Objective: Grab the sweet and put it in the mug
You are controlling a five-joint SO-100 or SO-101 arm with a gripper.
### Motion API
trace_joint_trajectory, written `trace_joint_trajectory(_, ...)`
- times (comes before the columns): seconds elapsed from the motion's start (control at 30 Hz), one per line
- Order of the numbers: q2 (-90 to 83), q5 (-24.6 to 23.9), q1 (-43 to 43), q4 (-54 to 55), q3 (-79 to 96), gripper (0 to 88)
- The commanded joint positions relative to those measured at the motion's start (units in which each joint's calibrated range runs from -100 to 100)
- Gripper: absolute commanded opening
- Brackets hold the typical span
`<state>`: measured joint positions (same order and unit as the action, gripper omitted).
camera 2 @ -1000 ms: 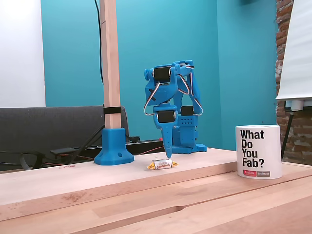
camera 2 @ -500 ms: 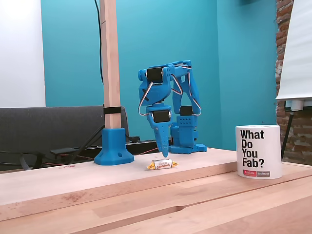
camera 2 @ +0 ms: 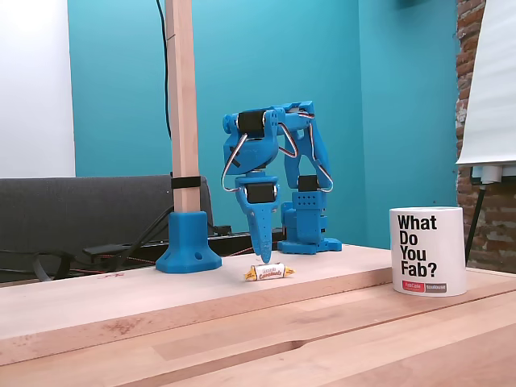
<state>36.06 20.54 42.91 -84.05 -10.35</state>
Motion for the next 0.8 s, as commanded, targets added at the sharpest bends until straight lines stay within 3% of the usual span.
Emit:
trace_joint_trajectory(0.0,-0.2,0.0,0.6,-0.5,-2.2,31.4)
trace_joint_trajectory(0.77,1.0,-0.4,0.8,0.3,1.8,31.5)
